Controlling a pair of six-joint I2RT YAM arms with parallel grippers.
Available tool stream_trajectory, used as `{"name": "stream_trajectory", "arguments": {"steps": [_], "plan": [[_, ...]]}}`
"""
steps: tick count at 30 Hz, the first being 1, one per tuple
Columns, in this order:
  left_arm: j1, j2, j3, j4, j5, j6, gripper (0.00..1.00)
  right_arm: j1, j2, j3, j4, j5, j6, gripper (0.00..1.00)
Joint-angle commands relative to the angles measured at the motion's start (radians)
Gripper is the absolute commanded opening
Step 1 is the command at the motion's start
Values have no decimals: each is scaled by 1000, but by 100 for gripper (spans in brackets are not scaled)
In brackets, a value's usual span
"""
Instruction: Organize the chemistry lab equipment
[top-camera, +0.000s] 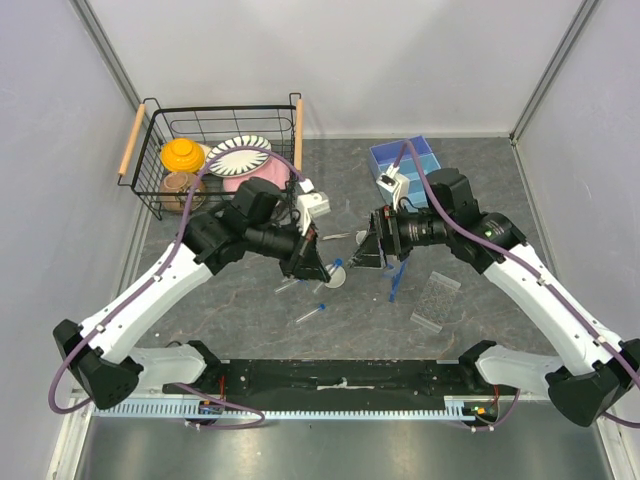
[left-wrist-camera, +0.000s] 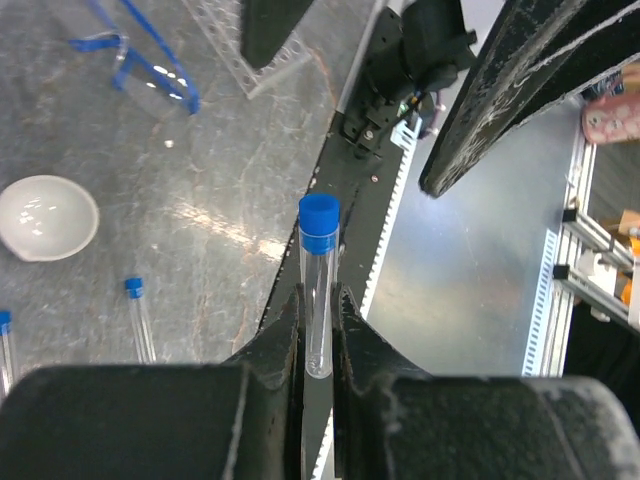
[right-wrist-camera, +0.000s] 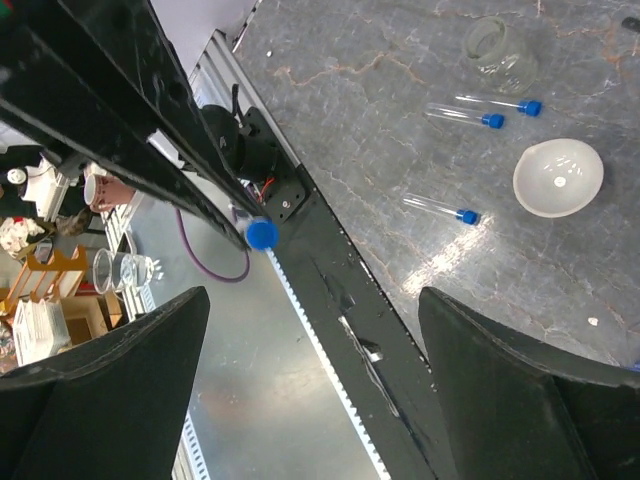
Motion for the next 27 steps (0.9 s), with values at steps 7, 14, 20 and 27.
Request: {"name": "stream_trajectory", "arguments": {"steps": [7, 14, 20, 27], "plan": [[-118, 62, 7, 106, -52, 2, 2, 10, -57, -22, 72, -48, 32, 75], [-118, 83, 28, 135, -43, 0, 2, 13, -65, -42, 72, -54, 26, 71], [-118, 100, 54, 149, -10, 0, 2, 24, -69, -72, 115, -66, 52, 65], [-118, 102, 53, 192, 31, -12, 2, 33, -68, -84, 135, -65, 69, 58]]}}
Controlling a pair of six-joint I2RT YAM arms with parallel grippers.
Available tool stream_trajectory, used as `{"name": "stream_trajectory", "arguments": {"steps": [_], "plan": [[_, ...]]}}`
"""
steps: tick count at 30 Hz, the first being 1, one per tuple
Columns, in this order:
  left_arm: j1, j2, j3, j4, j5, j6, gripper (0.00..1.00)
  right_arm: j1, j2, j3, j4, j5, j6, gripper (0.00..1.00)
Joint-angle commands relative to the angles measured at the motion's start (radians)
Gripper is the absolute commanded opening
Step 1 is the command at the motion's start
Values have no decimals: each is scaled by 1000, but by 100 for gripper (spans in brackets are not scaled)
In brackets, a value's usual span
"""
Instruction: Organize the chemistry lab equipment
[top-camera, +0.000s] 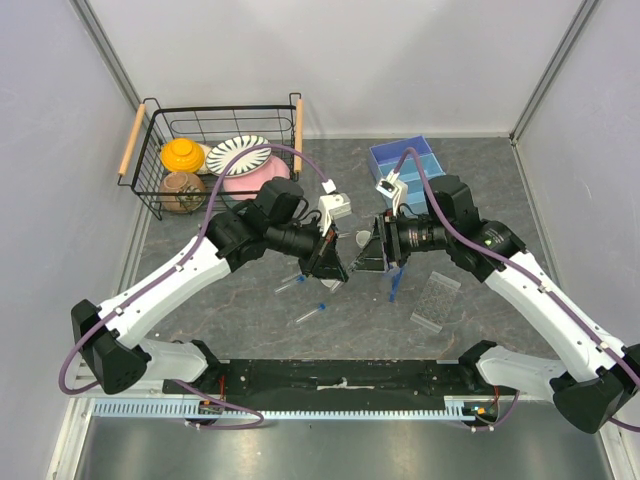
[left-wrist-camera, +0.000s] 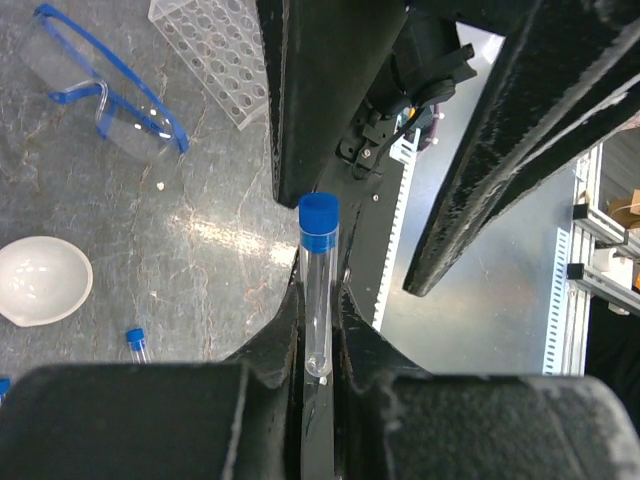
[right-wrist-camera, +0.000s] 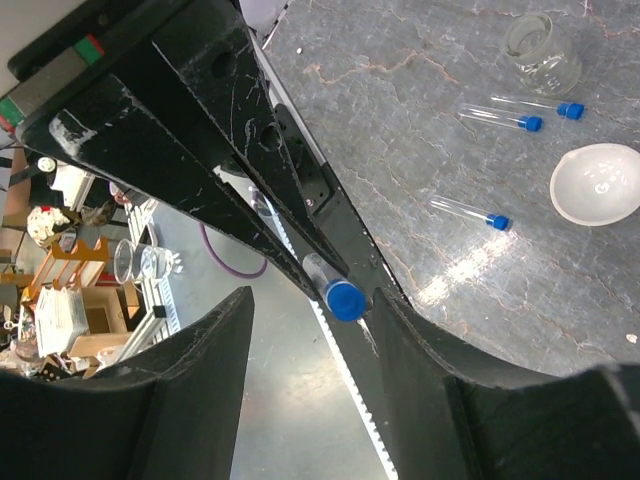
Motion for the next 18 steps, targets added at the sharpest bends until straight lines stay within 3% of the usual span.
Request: {"name": "stream_trajectory", "arguments": {"steps": [1, 11, 14, 18], "plan": [[-6, 2, 41, 65, 58, -12, 2, 12, -21, -13, 69, -23, 24, 56], [-6, 6, 38, 82, 54, -8, 2, 27, -23, -10, 86, -10, 49, 32], [-6, 3, 37, 83, 52, -4, 2, 29, -24, -9, 85, -3, 53, 22], [-5, 0, 41, 82, 51, -8, 2, 34, -26, -6, 82, 14, 58, 0]]}}
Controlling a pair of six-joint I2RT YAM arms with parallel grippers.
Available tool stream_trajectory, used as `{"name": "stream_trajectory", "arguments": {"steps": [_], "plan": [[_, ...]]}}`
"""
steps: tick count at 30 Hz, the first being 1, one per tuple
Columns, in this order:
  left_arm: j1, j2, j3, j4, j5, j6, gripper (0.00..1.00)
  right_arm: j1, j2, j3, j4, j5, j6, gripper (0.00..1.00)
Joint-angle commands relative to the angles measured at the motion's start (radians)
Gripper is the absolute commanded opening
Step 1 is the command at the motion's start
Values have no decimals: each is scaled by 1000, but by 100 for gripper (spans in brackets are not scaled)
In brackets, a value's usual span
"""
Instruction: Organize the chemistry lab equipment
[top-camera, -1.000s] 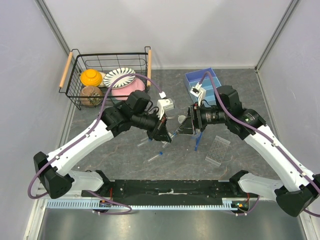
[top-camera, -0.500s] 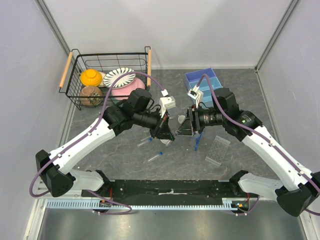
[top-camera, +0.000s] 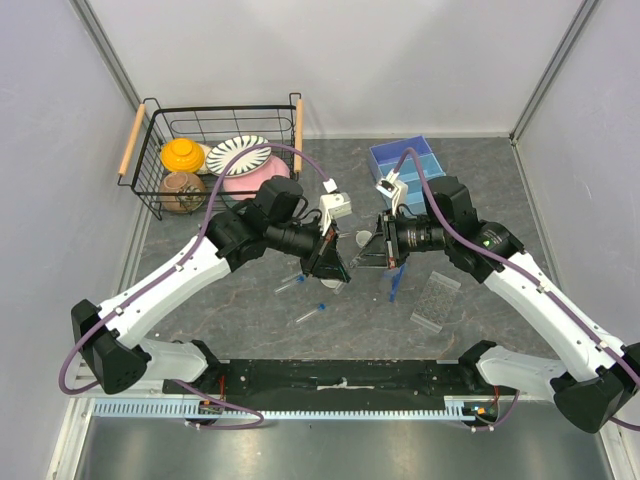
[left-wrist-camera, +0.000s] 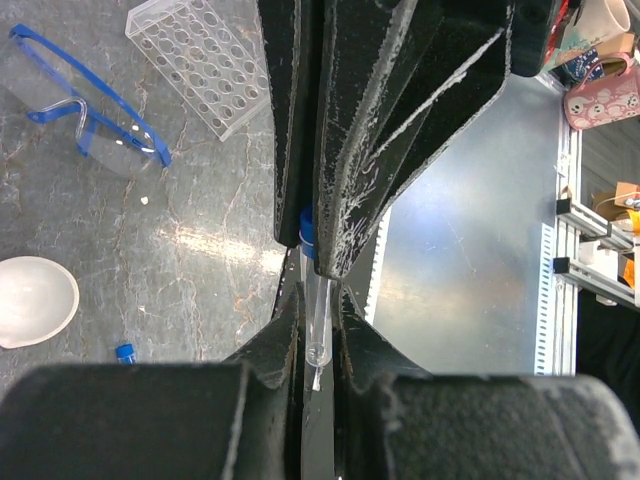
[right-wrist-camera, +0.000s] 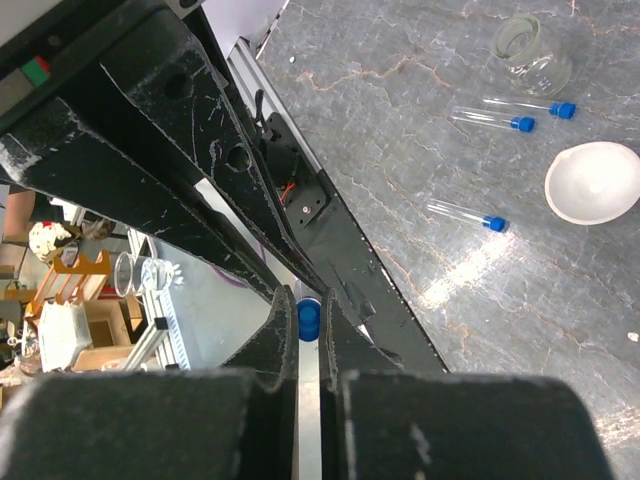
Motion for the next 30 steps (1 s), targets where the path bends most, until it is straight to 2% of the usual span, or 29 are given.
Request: {"name": "stream_trajectory", "arguments": {"steps": [1, 3, 4, 5, 7, 8, 10, 14, 17, 18, 22, 25, 30], "plan": [[-4, -1, 43, 50, -9, -13, 2, 19, -26, 7, 49, -9, 20, 0], [-4, -3, 45, 50, -22, -19, 4, 24, -26, 9, 48, -2, 20, 0], [-4, -4, 54, 46, -38, -24, 13, 22, -28, 12, 46, 4, 18, 0], [-4, -4, 65, 26, -52, -25, 40, 25, -28, 17, 39, 24, 11, 0], [-4, -1, 117, -16, -90, -24, 58, 25, -23, 47, -4, 58, -16, 0], [-6, -3, 138, -64, -104, -21, 79, 24, -16, 59, -23, 104, -26, 0], [-4, -4, 206, -111, -167, -13, 97, 25, -5, 101, -82, 173, -68, 0], [-4, -6, 284, -232, -340, -27, 100, 21, 33, 178, -200, 436, -121, 0], [-4, -21, 286, -307, -500, -47, 100, 15, 53, 240, -297, 738, -134, 0], [-4, -29, 277, -324, -567, -57, 100, 8, 60, 248, -337, 900, -134, 0], [-4, -86, 194, -324, -638, -71, 99, -28, 55, 222, -373, 1188, -88, 0], [-4, -144, 125, -295, -654, -90, 98, -87, 34, 150, -368, 1288, -10, 0], [-4, -247, -13, -234, -652, -117, 98, -159, -25, -26, -314, 1363, 151, 0]]}}
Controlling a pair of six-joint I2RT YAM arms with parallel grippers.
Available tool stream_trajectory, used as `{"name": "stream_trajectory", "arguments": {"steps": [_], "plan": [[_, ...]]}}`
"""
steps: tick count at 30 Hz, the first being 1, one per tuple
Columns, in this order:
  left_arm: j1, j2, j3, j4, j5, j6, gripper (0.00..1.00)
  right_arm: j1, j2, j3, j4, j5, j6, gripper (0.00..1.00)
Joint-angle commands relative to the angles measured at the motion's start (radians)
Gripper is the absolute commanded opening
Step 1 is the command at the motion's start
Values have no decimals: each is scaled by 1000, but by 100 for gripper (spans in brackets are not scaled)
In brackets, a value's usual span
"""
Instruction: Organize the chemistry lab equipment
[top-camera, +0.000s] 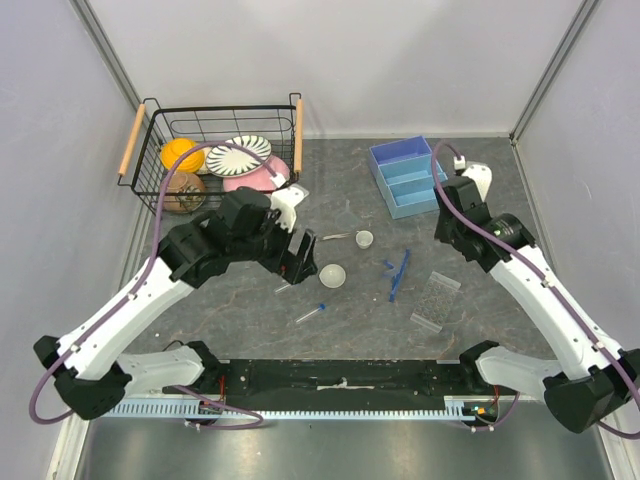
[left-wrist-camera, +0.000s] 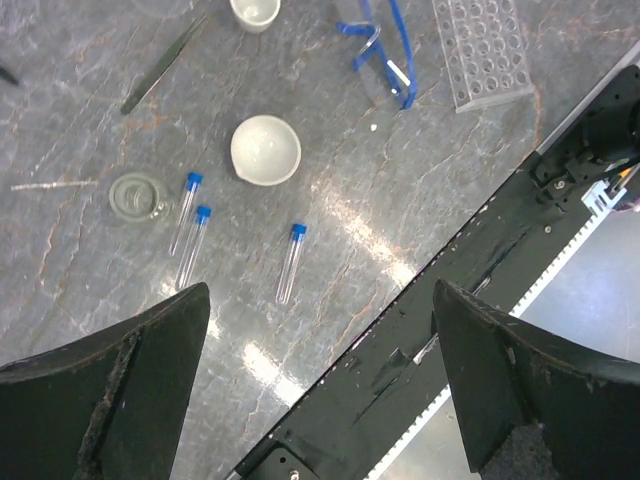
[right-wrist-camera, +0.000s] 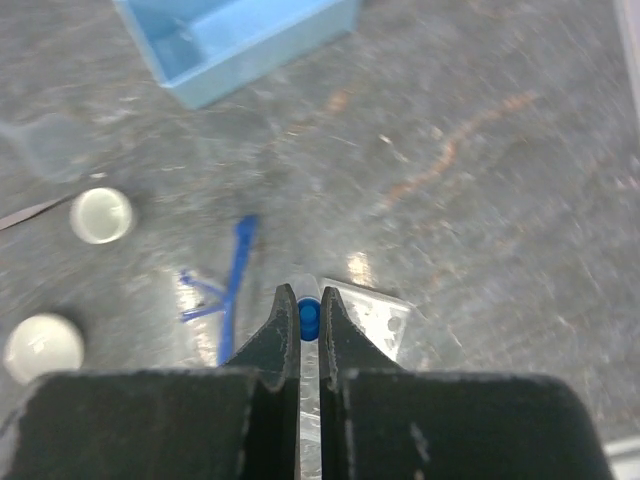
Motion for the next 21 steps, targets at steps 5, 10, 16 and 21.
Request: {"name": "stream_trajectory", "arguments": {"steps": [5, 10, 16, 21], "plan": [[-3, -154, -188, 111, -16, -68, 98, -35, -109, -242, 89, 183, 241, 0], [-3, -153, -226, 128, 9, -71, 97, -35, -127, -312, 160, 186, 269, 0], [-3, -143, -245, 151, 24, -74, 97, -35, -104, -373, 196, 135, 290, 0], [-3, -139, -243, 160, 29, -71, 96, -35, -98, -416, 238, 117, 301, 0]]}}
